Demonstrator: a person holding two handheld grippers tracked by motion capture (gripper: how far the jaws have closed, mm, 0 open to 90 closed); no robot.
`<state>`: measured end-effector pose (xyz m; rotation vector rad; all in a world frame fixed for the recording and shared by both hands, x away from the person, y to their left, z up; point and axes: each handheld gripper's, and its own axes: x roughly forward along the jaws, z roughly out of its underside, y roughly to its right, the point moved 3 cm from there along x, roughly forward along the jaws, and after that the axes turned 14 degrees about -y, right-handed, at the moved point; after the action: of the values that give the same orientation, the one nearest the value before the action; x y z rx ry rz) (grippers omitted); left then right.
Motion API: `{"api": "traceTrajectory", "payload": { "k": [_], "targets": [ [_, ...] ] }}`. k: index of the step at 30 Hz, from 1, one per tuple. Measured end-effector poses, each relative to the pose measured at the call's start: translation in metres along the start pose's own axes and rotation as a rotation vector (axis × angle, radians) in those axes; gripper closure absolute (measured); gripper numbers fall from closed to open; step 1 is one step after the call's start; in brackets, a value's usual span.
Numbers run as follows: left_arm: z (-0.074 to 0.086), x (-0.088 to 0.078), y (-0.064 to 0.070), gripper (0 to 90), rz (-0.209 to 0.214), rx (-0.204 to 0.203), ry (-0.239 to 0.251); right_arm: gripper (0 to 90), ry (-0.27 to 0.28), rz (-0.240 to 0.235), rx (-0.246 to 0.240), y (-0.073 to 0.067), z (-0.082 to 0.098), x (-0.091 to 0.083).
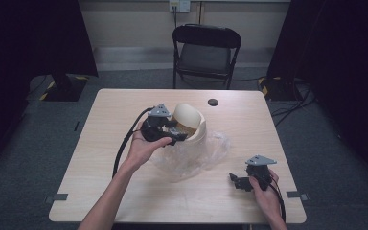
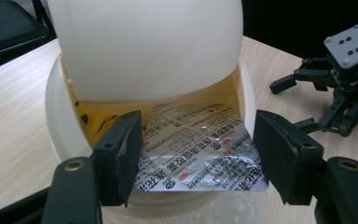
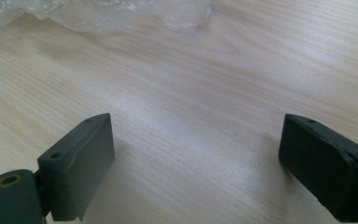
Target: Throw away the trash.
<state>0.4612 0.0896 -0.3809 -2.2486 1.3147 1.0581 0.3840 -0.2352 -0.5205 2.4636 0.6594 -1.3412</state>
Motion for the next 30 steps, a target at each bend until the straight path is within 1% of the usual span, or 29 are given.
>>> {"api": "traceTrajectory", "payload": {
  "k": [1,4,6,7,9,10,12,13,15,20,23,25,26,27,30],
  "targets": [
    [0.0,0.002,0.0,34.0,0.005,-0.002,0.004,9.6,0.0,0.0,0.0,0.0,0.0,0.0],
    [-0.001,0.006,-0.001,34.1,0.0,-0.005,-0.004,9.6,0.0,0.0,0.0,0.0,0.0,0.0],
    [-0.002,0.008,-0.002,34.0,0.013,-0.013,-0.001,9.6,0.0,0.0,0.0,0.0,0.0,0.0],
    [-0.002,0.009,-0.003,34.0,0.026,-0.024,0.006,9.6,0.0,0.0,0.0,0.0,0.0,0.0],
    [-0.003,0.011,-0.006,34.0,0.02,-0.045,0.008,9.6,0.0,0.0,0.0,0.0,0.0,0.0],
    [-0.003,0.011,-0.006,34.1,0.018,-0.049,0.004,9.6,0.0,0.0,0.0,0.0,0.0,0.0],
    [-0.004,0.013,-0.007,34.0,0.034,-0.063,0.01,9.6,0.0,0.0,0.0,0.0,0.0,0.0],
    [-0.004,0.014,-0.007,34.0,0.035,-0.064,0.007,9.6,0.0,0.0,0.0,0.0,0.0,0.0],
    [-0.005,0.015,-0.008,34.0,0.036,-0.082,0.01,9.6,0.0,0.0,0.0,0.0,0.0,0.0],
    [-0.005,0.016,-0.01,33.6,0.045,-0.089,0.019,9.7,0.0,0.0,0.0,0.0,0.0,0.0],
    [-0.005,0.015,-0.011,32.8,0.05,-0.08,0.02,9.7,0.0,0.0,0.0,0.0,0.0,0.0],
    [-0.005,0.014,-0.011,29.2,0.067,-0.082,0.03,9.7,0.0,0.0,0.0,0.0,0.0,0.0],
    [-0.005,0.014,-0.011,26.1,0.068,-0.075,0.028,9.7,0.0,0.001,0.0,0.0,0.0,0.0],
    [-0.004,0.013,-0.01,24.8,0.055,-0.066,0.025,9.7,0.0,0.0,0.0,0.0,0.0,0.0],
    [-0.004,0.01,-0.01,21.9,0.057,-0.063,0.032,9.7,0.0,0.0,0.0,0.0,0.0,0.0]
  ]
}}
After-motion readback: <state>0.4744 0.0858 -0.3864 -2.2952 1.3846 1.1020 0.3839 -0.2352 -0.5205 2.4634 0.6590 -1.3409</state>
